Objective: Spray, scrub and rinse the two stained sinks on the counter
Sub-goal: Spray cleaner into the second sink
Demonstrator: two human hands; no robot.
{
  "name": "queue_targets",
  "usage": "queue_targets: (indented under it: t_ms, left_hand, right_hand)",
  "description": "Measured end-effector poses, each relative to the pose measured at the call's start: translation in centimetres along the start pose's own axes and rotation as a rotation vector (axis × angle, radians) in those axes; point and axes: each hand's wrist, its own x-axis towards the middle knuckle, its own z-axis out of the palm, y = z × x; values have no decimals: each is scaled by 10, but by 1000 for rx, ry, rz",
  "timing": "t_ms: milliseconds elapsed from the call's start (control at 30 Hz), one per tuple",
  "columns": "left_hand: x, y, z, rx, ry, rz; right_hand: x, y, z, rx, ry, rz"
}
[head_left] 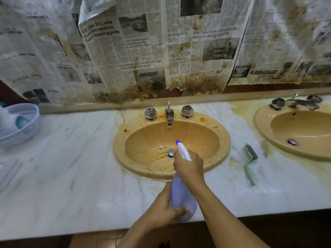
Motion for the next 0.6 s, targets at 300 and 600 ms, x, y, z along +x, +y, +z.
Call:
queue_targets:
  t_ms: [300,600]
  left_hand:
    - [-25,-14,-8,86,-14,-25]
    - [-25,-44,-78,102,-71,-10]
  right_hand:
    - [-29,10,12,58,44,-59]
    - [-44,-5,67,82,-47,-82]
